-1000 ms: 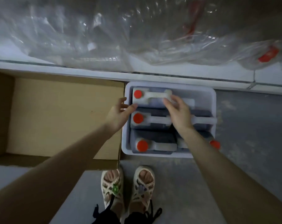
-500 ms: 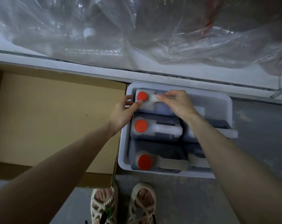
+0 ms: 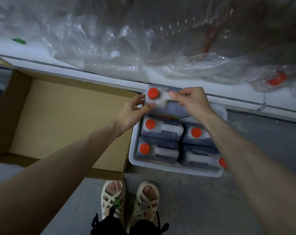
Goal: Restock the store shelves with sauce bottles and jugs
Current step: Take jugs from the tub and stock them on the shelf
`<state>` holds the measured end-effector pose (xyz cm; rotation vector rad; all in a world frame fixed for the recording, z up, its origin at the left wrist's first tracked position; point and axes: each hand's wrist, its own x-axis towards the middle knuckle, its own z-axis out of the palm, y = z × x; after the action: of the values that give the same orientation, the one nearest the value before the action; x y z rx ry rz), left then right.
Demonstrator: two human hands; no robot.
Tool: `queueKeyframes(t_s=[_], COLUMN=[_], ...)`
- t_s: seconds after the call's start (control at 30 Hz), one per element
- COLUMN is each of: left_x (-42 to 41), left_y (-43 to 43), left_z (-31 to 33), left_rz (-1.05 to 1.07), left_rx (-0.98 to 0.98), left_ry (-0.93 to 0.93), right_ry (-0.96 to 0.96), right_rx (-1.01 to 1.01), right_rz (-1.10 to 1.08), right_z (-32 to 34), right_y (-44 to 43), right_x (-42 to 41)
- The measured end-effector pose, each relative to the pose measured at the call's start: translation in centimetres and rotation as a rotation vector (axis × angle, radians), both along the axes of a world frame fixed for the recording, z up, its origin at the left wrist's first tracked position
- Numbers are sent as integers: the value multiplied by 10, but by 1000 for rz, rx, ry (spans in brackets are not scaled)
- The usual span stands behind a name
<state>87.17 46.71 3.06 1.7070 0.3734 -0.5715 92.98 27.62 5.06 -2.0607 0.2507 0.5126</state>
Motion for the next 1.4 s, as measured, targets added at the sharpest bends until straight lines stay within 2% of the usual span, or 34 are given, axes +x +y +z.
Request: queueKeyframes(t_s=[0.27,0.47,0.6,0.9,1.13,1.23,1.4], left_x=[-5,-5,-7,-16,-18,-15,-8], left_y=[10,12,13,34,72,92,135], left_z=[197,378,502,745,868,901,942], left_rz=[-105,-183,-198,-20,17,11,-55], left_rx=[-81,-109,-100,-70,-6,45,31], left_ry=[-141,-294,-444,-814,-991,-1042,-1122], right_ry=[-59,-147,-282,-580,-798,-878,-959], right_rx=[2,-7,4,36,11,-36,14], right_rz=[62,132,164,257,357,381,339], right_z=[221,422,565,835,962,991,1021], right_y=[-2,2,5,21,45,62,105], right_x=[-11,-17,-22,-37,-55,-60,-53])
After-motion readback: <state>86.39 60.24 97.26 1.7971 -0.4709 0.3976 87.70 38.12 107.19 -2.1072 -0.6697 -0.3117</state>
